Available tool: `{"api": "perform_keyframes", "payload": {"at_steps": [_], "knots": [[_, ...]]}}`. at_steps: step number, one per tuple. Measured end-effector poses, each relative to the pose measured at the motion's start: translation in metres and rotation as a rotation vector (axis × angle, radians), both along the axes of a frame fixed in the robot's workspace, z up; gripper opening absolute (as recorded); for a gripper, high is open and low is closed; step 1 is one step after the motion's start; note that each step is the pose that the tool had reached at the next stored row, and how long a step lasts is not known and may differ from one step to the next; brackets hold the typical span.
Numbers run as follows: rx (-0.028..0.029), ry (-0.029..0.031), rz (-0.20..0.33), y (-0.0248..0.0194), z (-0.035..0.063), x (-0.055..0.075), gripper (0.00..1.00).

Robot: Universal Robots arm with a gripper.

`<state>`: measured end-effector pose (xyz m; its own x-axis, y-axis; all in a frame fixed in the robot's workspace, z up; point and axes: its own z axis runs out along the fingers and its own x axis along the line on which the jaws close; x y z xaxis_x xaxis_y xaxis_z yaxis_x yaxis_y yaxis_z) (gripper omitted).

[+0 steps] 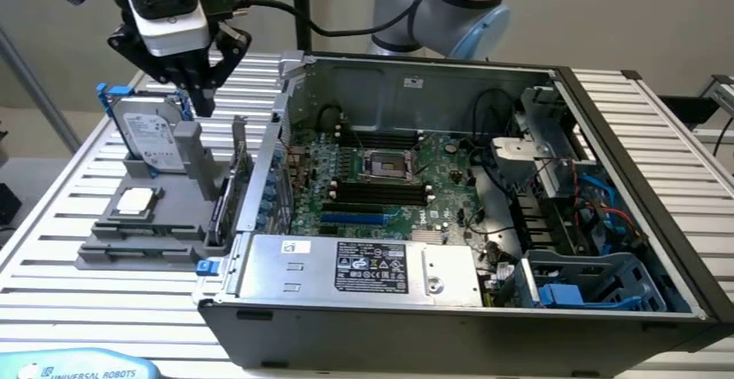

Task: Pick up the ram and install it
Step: 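Reach for the ram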

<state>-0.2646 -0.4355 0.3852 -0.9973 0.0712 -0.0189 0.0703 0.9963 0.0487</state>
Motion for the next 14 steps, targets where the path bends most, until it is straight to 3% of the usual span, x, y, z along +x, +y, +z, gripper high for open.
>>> {"api": "perform_keyframes", "payload": {"at_steps": [14], "knots": [[0.0,0.0,0.0,-0.0083,-0.0134,-0.064,0.11]]}}
